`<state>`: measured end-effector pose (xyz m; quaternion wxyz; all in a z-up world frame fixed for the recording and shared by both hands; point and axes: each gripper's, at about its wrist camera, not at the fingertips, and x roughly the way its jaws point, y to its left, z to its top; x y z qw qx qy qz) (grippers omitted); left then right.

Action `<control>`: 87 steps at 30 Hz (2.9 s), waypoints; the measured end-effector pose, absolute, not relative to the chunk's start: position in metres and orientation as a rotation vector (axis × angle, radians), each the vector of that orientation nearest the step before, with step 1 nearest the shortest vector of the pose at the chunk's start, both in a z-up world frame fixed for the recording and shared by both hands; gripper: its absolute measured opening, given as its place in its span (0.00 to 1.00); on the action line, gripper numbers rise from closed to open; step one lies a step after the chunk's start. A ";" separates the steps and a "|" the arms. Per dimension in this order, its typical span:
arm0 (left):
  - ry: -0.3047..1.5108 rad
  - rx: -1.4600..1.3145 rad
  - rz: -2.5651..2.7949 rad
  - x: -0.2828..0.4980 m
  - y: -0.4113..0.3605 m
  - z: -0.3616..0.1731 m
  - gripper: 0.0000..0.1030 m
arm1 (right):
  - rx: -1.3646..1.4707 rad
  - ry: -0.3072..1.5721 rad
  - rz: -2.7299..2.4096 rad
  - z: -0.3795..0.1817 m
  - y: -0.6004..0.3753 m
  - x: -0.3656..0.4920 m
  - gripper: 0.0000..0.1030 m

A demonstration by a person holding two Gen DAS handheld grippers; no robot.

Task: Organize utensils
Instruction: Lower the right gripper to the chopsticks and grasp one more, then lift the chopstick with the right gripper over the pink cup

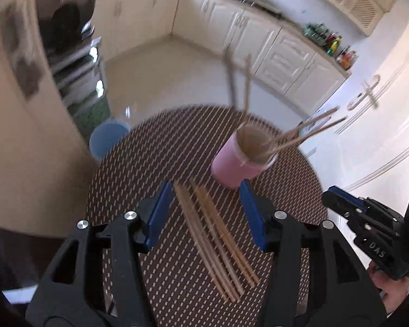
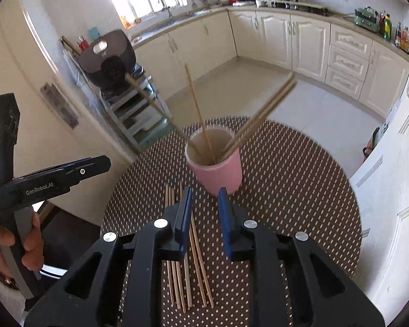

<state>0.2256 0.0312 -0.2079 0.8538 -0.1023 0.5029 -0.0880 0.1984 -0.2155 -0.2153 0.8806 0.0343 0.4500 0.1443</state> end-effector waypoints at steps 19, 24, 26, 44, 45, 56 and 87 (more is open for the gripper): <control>1.423 -0.202 -0.068 0.245 0.015 -0.367 0.46 | 0.043 1.177 0.385 -0.311 -0.200 0.231 0.18; 1.416 -0.181 -0.055 0.254 0.012 -0.371 0.46 | 0.045 1.205 0.411 -0.323 -0.197 0.244 0.18; 1.411 -0.155 -0.053 0.259 0.009 -0.372 0.46 | 0.038 1.212 0.425 -0.327 -0.192 0.248 0.18; 1.442 -0.159 -0.041 0.277 0.017 -0.372 0.27 | -0.190 1.245 0.483 -0.375 -0.132 0.284 0.18; 1.443 -0.160 -0.041 0.279 0.018 -0.374 0.27 | -0.199 1.249 0.481 -0.377 -0.130 0.286 0.18; 1.422 -0.171 -0.008 0.276 0.024 -0.374 0.10 | -0.323 1.224 0.461 -0.386 -0.097 0.301 0.15; 1.051 -0.187 -0.251 0.205 0.022 -0.203 0.05 | 0.063 0.916 0.429 -0.236 -0.168 0.214 0.05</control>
